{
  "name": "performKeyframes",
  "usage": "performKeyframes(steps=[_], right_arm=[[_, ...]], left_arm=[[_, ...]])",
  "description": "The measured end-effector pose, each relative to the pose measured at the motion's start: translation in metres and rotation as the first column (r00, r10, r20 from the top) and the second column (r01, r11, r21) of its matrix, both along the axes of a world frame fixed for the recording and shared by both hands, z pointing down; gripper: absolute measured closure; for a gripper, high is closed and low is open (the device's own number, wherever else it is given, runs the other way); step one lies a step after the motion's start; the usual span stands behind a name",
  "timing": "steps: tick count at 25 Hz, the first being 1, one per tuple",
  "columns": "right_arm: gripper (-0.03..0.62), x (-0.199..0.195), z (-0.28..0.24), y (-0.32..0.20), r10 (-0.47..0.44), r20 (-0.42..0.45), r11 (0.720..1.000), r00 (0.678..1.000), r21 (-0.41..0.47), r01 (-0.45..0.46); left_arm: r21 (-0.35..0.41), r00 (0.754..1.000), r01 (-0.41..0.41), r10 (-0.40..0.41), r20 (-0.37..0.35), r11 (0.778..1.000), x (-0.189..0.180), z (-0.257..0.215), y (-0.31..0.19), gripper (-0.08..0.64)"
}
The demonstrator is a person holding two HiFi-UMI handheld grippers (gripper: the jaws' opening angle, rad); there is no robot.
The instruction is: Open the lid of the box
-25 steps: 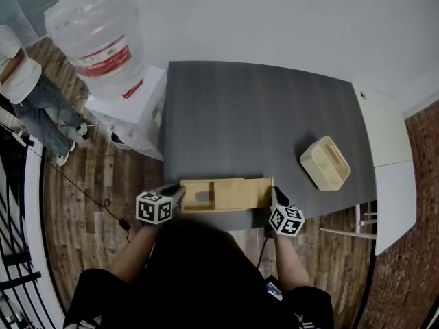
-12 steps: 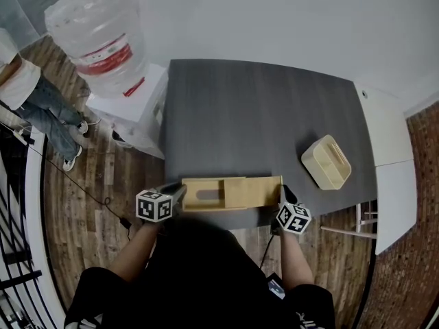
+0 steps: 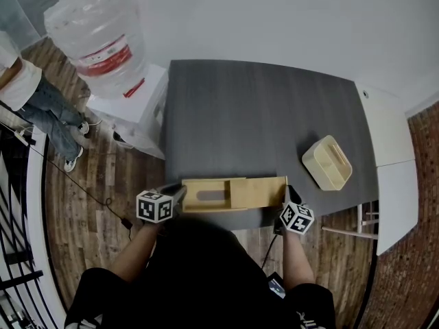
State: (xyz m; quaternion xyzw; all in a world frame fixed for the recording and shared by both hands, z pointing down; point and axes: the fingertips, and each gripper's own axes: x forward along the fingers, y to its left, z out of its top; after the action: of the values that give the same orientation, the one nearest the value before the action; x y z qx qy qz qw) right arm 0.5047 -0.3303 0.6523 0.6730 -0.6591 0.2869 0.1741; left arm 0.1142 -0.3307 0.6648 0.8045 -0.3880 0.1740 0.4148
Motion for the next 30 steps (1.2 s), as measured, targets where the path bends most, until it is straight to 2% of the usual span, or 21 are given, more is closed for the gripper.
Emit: performKeyframes(steps=[30], right_arm=[[0.561,0.030,0.005,-0.002,0.025,-0.045,1.000,0.999,-0.004,-0.025]], left_arm=[[-0.002,0.999,0.044,-0.044,0.013,0.999,-0.004,0.000,-0.002,0.486]])
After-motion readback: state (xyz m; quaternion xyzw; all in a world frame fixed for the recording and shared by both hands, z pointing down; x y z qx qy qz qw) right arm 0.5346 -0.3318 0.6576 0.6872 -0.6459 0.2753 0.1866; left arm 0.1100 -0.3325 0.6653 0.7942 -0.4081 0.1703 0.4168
